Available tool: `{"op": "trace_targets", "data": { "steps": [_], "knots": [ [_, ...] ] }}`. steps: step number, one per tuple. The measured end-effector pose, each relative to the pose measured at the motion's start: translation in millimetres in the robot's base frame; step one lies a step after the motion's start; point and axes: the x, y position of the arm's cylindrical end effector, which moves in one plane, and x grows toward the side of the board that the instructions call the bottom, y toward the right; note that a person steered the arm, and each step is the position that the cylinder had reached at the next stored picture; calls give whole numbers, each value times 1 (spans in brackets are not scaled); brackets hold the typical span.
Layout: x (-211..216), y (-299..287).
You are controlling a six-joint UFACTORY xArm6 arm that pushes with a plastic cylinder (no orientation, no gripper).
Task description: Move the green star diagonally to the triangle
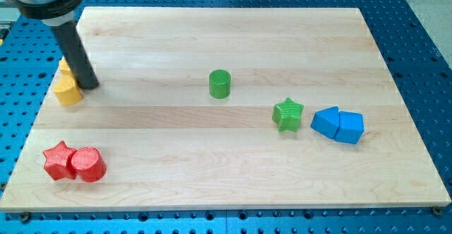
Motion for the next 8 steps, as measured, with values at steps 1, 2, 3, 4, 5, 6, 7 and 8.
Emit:
{"op": "trace_targets", "data": {
  "steps": [1,2,3,4,5,6,7,8],
  "knots": [
    [0,13],
    [0,30],
    [-1,44],
    [-1,59],
    [14,128],
    [58,182],
    [96,257],
    [46,284]
  ]
}}
